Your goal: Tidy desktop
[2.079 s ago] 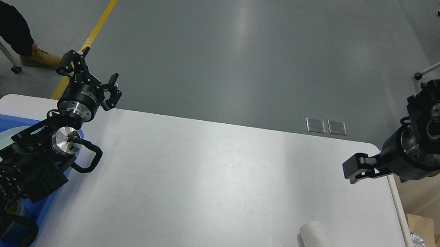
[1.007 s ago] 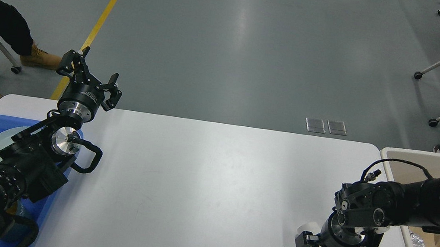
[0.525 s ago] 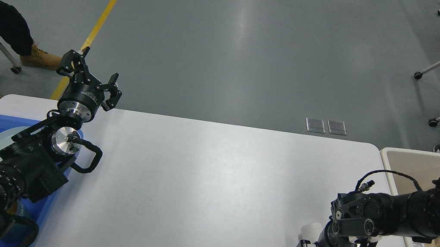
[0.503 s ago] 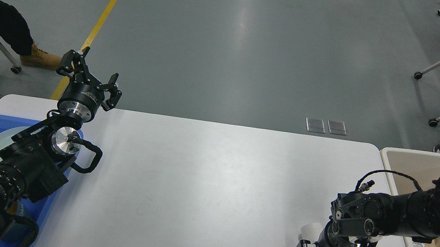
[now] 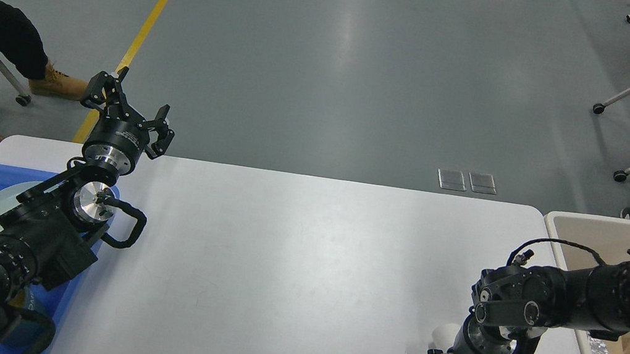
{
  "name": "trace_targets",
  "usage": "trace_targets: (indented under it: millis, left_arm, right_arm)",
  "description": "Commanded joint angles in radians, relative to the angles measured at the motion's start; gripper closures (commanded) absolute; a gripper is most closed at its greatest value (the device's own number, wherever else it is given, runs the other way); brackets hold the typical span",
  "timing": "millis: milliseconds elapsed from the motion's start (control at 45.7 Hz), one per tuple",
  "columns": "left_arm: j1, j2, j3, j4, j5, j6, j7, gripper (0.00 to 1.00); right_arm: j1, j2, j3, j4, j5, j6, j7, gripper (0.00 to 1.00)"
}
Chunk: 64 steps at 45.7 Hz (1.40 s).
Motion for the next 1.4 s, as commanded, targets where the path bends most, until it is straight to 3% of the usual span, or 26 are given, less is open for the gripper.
trace_targets:
  millis: [0,197,350,591,766,1247,1379]
  left_arm:
    - [0.000,0.000,0.000,0.000,0.000,0.000,0.000,0.04]
    - [0.000,0.000,0.000,0.000,0.000,0.000,0.000,0.04]
    - [0.000,0.000,0.000,0.000,0.000,0.000,0.000,0.04]
    - [0.000,0.000,0.000,0.000,0.000,0.000,0.000,0.04]
    - [0.000,0.000,0.000,0.000,0.000,0.000,-0.001,0.04]
    - [0.000,0.000,0.000,0.000,0.000,0.000,0.000,0.04]
    - [0.000,0.000,0.000,0.000,0.000,0.000,0.000,0.04]
  right_arm:
    - [0.077,-0.051,0.001,0.008,-0.001,0.101,0.000,1.00]
    - [0.276,-0.171,0.000,0.052,-0.001,0.283,0.000,1.00]
    - [0.497,-0.295,-0.009,0.066,0.005,0.504,0.000,1.00]
    - [0.815,-0.424,-0.025,0.062,-0.002,0.504,-0.001,1.00]
    - [0.962,-0.440,-0.065,0.062,-0.001,0.504,0.000,1.00]
    - [1.021,-0.473,-0.077,-0.009,-0.022,0.504,-0.003,1.00]
    - [0.927,-0.533,-0.098,-0.182,-0.114,0.504,-0.020,1.00]
